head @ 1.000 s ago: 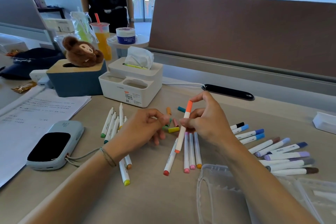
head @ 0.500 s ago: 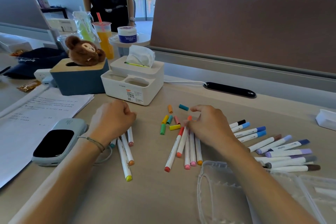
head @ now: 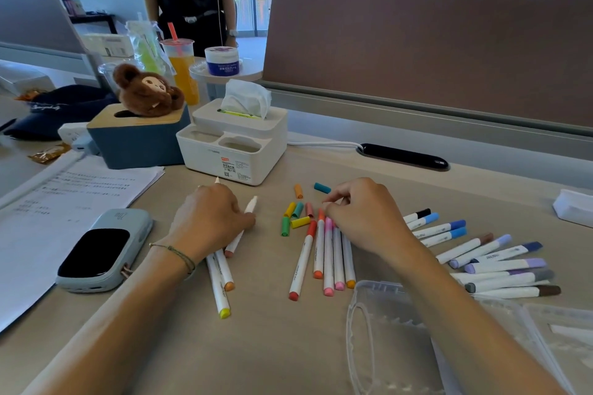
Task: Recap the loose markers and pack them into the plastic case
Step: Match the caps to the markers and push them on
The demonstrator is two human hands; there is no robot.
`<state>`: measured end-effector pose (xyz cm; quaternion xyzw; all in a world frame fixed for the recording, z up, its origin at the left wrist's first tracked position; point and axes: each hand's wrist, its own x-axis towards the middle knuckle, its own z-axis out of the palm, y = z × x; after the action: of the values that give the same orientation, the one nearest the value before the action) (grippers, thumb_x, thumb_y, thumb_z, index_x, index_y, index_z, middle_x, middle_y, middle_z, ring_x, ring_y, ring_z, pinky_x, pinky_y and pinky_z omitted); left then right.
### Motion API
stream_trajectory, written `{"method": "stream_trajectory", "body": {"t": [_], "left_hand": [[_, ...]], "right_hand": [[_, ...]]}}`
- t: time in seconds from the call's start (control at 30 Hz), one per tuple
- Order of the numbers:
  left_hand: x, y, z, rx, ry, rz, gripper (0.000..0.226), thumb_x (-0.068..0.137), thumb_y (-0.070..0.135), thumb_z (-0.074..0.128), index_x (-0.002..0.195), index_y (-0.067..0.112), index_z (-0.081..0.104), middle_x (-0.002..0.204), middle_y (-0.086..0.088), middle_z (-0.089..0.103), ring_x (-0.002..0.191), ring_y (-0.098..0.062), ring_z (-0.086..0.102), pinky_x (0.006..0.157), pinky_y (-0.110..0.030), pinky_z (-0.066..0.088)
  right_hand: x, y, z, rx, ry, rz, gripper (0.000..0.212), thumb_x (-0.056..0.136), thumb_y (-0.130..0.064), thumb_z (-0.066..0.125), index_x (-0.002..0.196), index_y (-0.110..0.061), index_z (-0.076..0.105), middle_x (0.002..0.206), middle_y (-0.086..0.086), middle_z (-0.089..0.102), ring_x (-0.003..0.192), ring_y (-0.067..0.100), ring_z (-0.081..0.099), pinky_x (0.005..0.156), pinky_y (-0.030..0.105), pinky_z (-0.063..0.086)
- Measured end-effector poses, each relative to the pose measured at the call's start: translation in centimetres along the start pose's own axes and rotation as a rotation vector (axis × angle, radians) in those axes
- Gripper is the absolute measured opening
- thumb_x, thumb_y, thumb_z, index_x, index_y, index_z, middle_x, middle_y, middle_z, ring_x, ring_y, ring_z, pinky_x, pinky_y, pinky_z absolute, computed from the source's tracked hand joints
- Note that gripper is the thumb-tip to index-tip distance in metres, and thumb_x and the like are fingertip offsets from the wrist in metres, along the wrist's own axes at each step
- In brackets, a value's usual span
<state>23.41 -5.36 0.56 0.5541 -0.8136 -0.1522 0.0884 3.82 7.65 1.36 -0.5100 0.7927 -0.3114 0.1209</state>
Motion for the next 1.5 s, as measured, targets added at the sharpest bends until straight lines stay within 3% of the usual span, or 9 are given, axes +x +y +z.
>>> {"method": "stream_trajectory", "body": {"t": [0.17,0.27,0.43,0.57,0.7,1.07,1.3,1.4,1.5], "left_hand": [[-0.8,1.6,0.3,-0.494,-0.102,0.080,0.034,0.096,0.035,0.058,0.083,0.008,0.073,0.072,-0.009,0.068,0.062,-0.015,0.059,0.064,-0.028,0.053],[-1.4,2.6,0.3,-0.659,-0.197,0.004,0.024,0.100,0.035,0.055,0.088,0.021,0.069,0.077,-0.009,0.068,0.061,-0.012,0.061,0.055,-0.018,0.051],[-1.2,2.4,0.4,-0.910,-0.322,-0.065,0.017,0.098,0.033,0.059,0.094,0.019,0.068,0.084,-0.017,0.069,0.070,-0.024,0.061,0.061,-0.031,0.047],[-0.8,2.1,0.6,-0.920,-0.319,-0.070,0.022,0.098,0.033,0.059,0.097,0.014,0.070,0.073,-0.010,0.063,0.053,-0.014,0.057,0.045,-0.022,0.042],[-0.7,2.0,0.7,-0.916,-0.310,-0.070,0.022,0.099,0.033,0.059,0.097,0.015,0.071,0.066,-0.006,0.061,0.050,-0.013,0.054,0.043,-0.022,0.039],[-0.9,2.2,0.6,-0.895,-0.291,-0.057,0.023,0.099,0.034,0.058,0.098,0.015,0.071,0.060,-0.002,0.061,0.048,-0.012,0.053,0.045,-0.022,0.040],[-1.4,2.3,0.4,-0.862,-0.324,0.008,0.025,0.101,0.033,0.055,0.102,0.015,0.072,0.053,0.004,0.059,0.041,-0.004,0.052,0.047,-0.022,0.039],[-1.6,2.4,0.3,-0.822,-0.348,0.065,0.024,0.102,0.035,0.053,0.102,0.021,0.073,0.054,0.005,0.062,0.041,-0.003,0.050,0.048,-0.021,0.039],[-1.9,2.6,0.2,-0.809,-0.379,0.128,0.022,0.101,0.035,0.054,0.099,0.024,0.073,0.066,0.000,0.066,0.045,-0.004,0.052,0.046,-0.018,0.039]], "right_hand": [[0.3,0.2,0.1,-0.001,-0.013,0.009,0.018,0.097,-0.028,0.067,0.109,-0.020,0.077,0.110,-0.004,0.072,0.086,0.005,0.059,0.082,0.023,0.048],[1.1,-0.2,0.4,-0.034,-0.063,0.016,0.016,0.096,-0.025,0.068,0.108,-0.019,0.077,0.100,-0.005,0.067,0.082,0.005,0.058,0.079,0.023,0.048],[3.4,-0.7,1.3,-0.140,-0.076,-0.027,0.017,0.091,-0.017,0.071,0.107,-0.015,0.077,0.107,0.004,0.072,0.092,0.015,0.065,0.082,0.028,0.055],[5.0,-0.6,2.3,-0.233,-0.095,-0.012,0.010,0.091,-0.027,0.073,0.094,-0.018,0.076,0.091,0.001,0.073,0.082,0.015,0.068,0.079,0.034,0.060],[6.1,-0.9,3.1,-0.346,-0.076,-0.028,0.017,0.091,-0.035,0.071,0.084,-0.019,0.072,0.079,0.001,0.070,0.074,0.018,0.068,0.074,0.039,0.061],[6.6,-1.2,3.8,-0.480,-0.171,-0.132,0.014,0.088,-0.021,0.073,0.100,-0.017,0.068,0.096,0.005,0.065,0.085,0.021,0.062,0.081,0.038,0.058],[4.4,-1.6,0.9,0.216,-0.027,0.077,0.012,0.090,-0.015,0.068,0.083,-0.014,0.077,0.074,0.001,0.075,0.072,0.011,0.073,0.072,0.029,0.062],[2.5,-1.7,-0.3,0.556,0.028,0.193,0.010,0.090,-0.010,0.066,0.088,-0.011,0.076,0.075,0.005,0.077,0.068,0.014,0.073,0.064,0.026,0.061],[1.3,-1.5,-0.8,0.785,0.080,0.248,0.008,0.094,-0.008,0.066,0.096,-0.007,0.074,0.080,0.008,0.078,0.072,0.020,0.075,0.069,0.030,0.064]]}}
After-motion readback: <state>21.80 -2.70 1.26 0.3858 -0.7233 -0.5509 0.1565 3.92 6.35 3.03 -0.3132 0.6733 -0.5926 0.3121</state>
